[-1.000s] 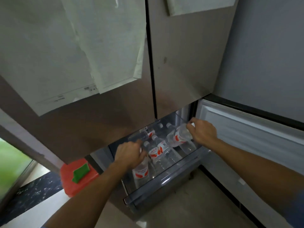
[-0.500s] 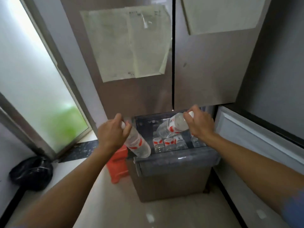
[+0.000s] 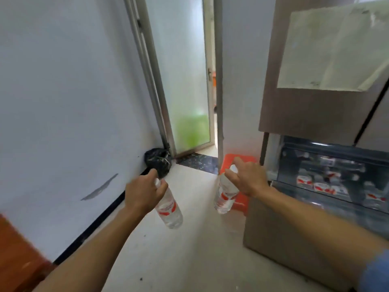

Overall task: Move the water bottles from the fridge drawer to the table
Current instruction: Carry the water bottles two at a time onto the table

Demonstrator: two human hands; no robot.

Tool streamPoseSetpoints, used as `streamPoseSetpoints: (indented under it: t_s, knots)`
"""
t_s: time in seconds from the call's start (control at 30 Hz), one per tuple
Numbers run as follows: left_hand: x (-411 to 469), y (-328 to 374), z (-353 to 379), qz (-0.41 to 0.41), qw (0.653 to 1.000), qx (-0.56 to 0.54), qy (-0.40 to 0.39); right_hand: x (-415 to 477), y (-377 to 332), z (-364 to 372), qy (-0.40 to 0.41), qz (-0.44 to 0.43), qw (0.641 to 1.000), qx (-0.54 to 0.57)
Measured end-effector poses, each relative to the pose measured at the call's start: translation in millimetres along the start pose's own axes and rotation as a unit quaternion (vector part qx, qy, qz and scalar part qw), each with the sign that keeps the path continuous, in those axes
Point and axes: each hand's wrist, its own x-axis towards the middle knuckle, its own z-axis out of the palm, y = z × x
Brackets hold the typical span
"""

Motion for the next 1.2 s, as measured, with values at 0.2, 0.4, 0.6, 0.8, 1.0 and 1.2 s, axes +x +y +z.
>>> streamPoseSetpoints:
  t_s: [0.2, 0.4, 0.6, 0.8, 1.0, 1.2]
  knots:
    - [-107.2, -156.9, -65.8, -0.106, 0.992, 0.071, 0.003, -24.3, -186.9, 69.5, -0.074, -0.123, 0.990, 0.009]
    - [-211.3, -310.4, -127.0, -0.208, 0.971, 0.115, -0.026, -68.6, -379.3, 125.4, -0.115, -0.218, 0.967, 0.070]
    - [-299.4, -413.4, -179.3, -0.324, 0.936, 0.138, -0.011, -104.0, -537.9, 160.8, -0.161, -0.316, 0.930, 0.099]
    - [-361.8, -491.2, -208.2, -0.429, 0.889, 0.160, -0.010, -126.2, -670.1, 208.4, -0.171, -0.419, 0.887, 0.092]
    - [-378.4, -589.5, -229.4, -0.499, 0.845, 0.192, -0.016, -124.3, -804.1, 267.9, -0.181, -0.489, 0.848, 0.098]
    - [-368.3, -683.1, -259.1, -0.560, 0.802, 0.209, 0.011, -106.5, -929.4, 314.3, -0.189, -0.526, 0.822, 0.109]
